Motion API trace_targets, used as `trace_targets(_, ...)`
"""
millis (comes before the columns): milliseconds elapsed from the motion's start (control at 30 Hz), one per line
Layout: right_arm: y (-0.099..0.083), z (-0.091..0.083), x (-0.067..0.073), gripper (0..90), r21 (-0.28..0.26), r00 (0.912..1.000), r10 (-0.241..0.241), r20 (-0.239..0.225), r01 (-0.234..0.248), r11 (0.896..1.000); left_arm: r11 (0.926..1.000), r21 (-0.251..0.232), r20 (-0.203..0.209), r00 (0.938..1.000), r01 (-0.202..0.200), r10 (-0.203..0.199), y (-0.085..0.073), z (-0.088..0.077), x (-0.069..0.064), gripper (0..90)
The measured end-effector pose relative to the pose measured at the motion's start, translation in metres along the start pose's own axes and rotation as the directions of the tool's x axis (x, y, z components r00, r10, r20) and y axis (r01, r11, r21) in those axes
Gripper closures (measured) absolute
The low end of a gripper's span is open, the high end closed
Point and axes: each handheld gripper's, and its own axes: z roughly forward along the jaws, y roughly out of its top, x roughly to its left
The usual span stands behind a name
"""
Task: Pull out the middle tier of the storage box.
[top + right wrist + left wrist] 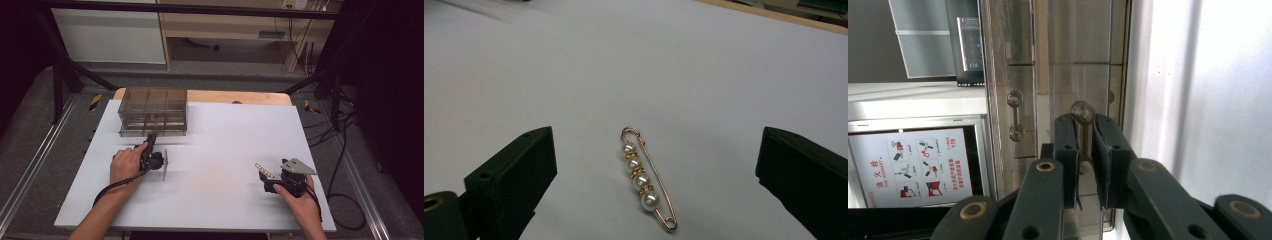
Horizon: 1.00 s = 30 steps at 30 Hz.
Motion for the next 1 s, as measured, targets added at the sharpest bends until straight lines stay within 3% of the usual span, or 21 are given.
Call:
trace_targets(333, 0.0, 0.0, 0.001, 3.3, 0.001, 1.0, -0.001, -0.004, 0.001, 1.0, 0.9999, -0.014, 0.02, 0.9998, 0.002, -0.002, -0.004, -0.002, -0.003, 81.3)
trace_targets(467, 0.0, 0.001, 0.001, 3.3, 0.005, 1.0, 0.001, -0.006, -0.001, 1.0, 0.9976, -0.029, 0.032, 0.9976, 0.063, -0.062, -0.005, -0.006, 0.003, 73.2)
trace_targets(567, 0.0, 0.001, 0.001, 3.3, 0.005, 1.0, 0.0, -0.007, 0.0, 1.0, 0.9904, -0.044, 0.062, 0.9898, 0.131, -0.128, -0.007, -0.011, 0.011, 64.2)
trace_targets(667, 0.0, 0.001, 0.001, 3.3, 0.004, 1.0, 0.002, -0.007, -0.002, 1.0, 0.9798, -0.058, 0.116, 0.9761, 0.191, -0.184, -0.013, -0.016, 0.022, 57.4)
trace_targets(700, 0.0, 0.001, 0.001, 3.3, 0.006, 1.0, 0.005, -0.007, -0.005, 1.0, 0.975, -0.057, 0.141, 0.9685, 0.215, -0.205, -0.016, -0.017, 0.027, 54.0)
trace_targets(767, 0.0, 0.001, 0.0, 3.3, 0.004, 0.9999, 0.01, -0.008, -0.01, 1.0, 0.9602, -0.048, 0.192, 0.946, 0.275, -0.262, -0.024, -0.017, 0.036, 49.7)
trace_targets(800, 0.0, 0.001, 0.0, 3.3, 0.001, 0.9999, 0.011, -0.007, -0.011, 1.0, 0.9498, -0.046, 0.214, 0.9318, 0.31, -0.293, -0.028, -0.017, 0.041, 48.3)
trace_targets(833, 0.0, 0.001, 0.0, 3.2, 0.001, 0.9999, 0.01, -0.006, -0.01, 1.0, 0.9354, -0.041, 0.245, 0.9113, 0.351, -0.331, -0.032, -0.016, 0.046, 46.2)
trace_targets(900, 0.0, 0.001, 0.0, 3.2, 0.002, 0.9999, 0.009, -0.007, -0.009, 1.0, 0.9101, -0.029, 0.279, 0.8777, 0.413, -0.39, -0.041, -0.014, 0.056, 44.7)
trace_targets(933, 0.0, 0.001, 0.0, 3.2, 0.002, 0.9999, 0.008, -0.007, -0.008, 1.0, 0.8944, -0.014, 0.313, 0.8516, 0.447, -0.421, -0.046, -0.012, 0.06, 43.2)
trace_targets(1000, 0.0, 0.0, 0.0, 3.2, 0.001, 0.9999, 0.009, -0.009, -0.009, 1.0, 0.8554, 0.05, 0.41, 0.7705, 0.516, -0.488, -0.053, -0.004, 0.067, 33.9)
